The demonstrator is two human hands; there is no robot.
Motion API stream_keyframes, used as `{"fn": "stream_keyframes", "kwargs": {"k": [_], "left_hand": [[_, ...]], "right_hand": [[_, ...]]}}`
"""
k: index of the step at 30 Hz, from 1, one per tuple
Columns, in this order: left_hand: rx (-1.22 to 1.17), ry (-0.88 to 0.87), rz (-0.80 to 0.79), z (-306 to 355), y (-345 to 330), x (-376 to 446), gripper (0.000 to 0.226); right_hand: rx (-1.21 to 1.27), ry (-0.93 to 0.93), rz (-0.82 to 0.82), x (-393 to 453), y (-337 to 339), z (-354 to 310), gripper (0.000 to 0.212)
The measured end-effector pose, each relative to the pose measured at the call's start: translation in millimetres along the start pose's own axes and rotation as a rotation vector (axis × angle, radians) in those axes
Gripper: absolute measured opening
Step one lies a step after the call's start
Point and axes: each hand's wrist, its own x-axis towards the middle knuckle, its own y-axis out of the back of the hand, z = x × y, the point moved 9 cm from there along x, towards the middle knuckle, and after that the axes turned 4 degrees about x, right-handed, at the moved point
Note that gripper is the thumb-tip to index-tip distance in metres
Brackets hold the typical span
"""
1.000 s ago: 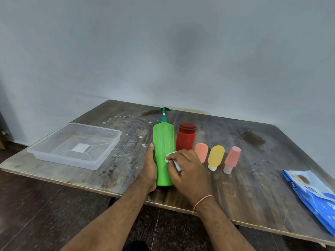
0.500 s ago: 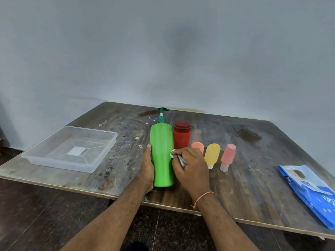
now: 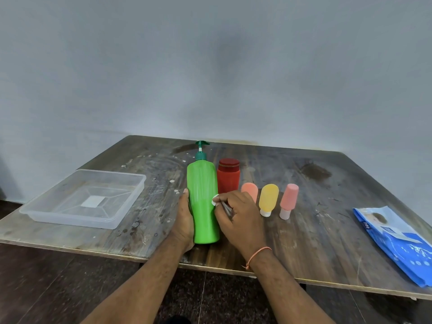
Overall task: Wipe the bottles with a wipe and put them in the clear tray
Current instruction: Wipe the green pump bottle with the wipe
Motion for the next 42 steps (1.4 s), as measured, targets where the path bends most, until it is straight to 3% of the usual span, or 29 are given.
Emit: {"fn": "stream_keyframes", "kwargs": {"k": [16, 21, 42], "left_hand": [[-0.03, -0.011, -0.096, 5, -16, -7, 0.08], [-0.042, -0.028, -0.082, 7, -15, -8, 0.076], [0.0, -0.011, -0.117, 5, -19, -7, 0.079]], "right_hand": [[0.002, -0.035, 0.045, 13, 5, 7, 0.01], [0.037, 0.01, -0.017, 16, 1, 1, 0.009], [-0.05, 0.079, -0.006, 25, 11, -1, 0.009]]}}
